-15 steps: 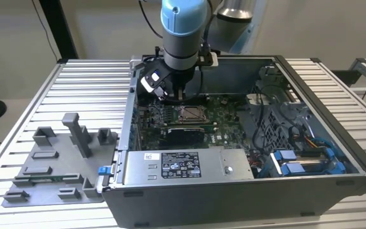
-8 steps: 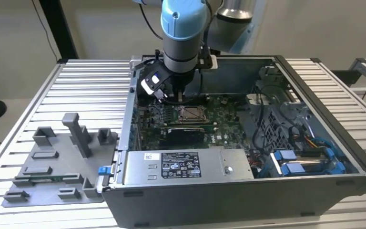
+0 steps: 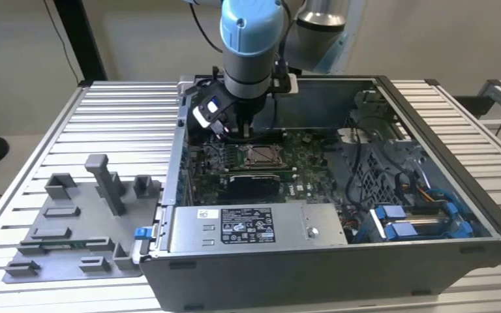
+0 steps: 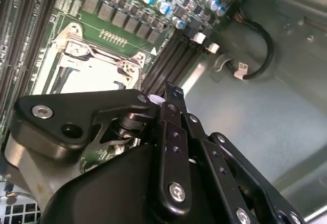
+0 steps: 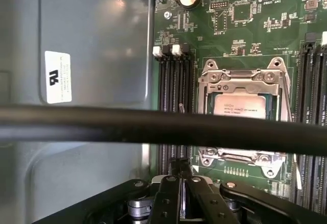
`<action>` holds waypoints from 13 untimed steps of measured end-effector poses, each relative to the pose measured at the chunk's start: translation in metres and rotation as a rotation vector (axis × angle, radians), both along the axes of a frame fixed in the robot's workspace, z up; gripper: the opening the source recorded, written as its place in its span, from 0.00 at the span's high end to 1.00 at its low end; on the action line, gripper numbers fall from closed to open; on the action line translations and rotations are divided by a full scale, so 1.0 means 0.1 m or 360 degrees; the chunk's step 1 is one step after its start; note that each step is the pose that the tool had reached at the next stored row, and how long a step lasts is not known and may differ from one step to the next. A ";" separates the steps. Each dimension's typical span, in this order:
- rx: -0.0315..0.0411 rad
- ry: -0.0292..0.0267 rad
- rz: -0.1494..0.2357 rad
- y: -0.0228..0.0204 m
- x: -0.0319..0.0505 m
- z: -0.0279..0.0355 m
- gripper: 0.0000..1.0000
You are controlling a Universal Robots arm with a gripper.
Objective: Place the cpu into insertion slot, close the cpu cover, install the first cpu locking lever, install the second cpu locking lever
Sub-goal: 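Install the first cpu locking lever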
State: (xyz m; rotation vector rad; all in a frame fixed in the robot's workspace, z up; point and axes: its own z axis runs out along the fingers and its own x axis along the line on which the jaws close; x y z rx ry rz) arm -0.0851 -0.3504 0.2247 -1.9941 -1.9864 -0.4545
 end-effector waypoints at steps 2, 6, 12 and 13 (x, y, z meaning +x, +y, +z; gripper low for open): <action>0.0006 0.00092 -0.0019 -0.004 0.000 0.019 1.00; 0.0006 0.00371 -0.0042 -0.009 0.000 0.065 1.00; 0.0016 0.00525 -0.0123 -0.013 0.000 0.074 1.00; 0.0018 0.00528 -0.0126 -0.016 0.000 0.073 1.00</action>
